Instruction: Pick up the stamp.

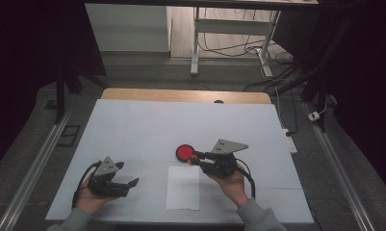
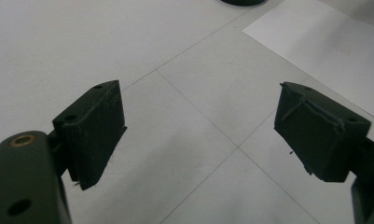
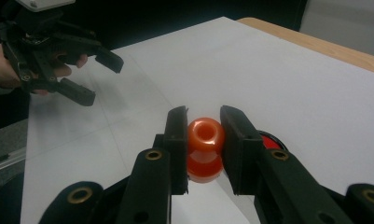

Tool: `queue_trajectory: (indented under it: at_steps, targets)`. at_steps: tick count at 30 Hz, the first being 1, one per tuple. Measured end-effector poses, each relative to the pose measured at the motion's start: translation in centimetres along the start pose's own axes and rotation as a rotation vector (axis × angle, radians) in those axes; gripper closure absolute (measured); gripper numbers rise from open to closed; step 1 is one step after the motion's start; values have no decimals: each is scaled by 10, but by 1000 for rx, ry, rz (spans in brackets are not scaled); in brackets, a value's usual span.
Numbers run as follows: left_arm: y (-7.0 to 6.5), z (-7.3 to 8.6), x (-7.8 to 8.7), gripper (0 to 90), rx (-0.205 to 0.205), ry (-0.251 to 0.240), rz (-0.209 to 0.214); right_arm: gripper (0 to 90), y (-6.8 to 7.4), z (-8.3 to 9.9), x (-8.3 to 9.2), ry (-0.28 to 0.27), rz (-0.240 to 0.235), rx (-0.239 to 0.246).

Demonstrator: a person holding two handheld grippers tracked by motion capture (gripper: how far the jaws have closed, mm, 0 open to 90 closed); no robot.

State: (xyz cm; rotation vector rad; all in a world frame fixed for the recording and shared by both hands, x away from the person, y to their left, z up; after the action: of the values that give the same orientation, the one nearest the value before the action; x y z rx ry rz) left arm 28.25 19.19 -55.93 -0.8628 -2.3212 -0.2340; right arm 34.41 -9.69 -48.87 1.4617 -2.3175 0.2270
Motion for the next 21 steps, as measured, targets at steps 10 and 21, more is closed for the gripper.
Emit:
queue_trajectory:
  at_steps: [10,21]
  targets:
    - [-1,0,-1,162,-3,2,0,719,4,4,-5,15,-17,-6]
    - [-1,0,-1,162,-6,2,-3,719,4,4,-6,15,-16,-5]
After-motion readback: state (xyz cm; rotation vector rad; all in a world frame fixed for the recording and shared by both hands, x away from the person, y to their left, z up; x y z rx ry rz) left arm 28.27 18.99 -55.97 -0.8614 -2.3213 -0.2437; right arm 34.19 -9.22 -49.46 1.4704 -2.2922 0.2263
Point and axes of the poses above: each handheld gripper's, and its own axes: x roughly backward along the jaws, z roughly out of its underside, y roughly to its left, the point moved 6 cm from there along -x, roughly forward along the jaws, and after that the axes turned 1 degree about -y, right-handed, at the moved point
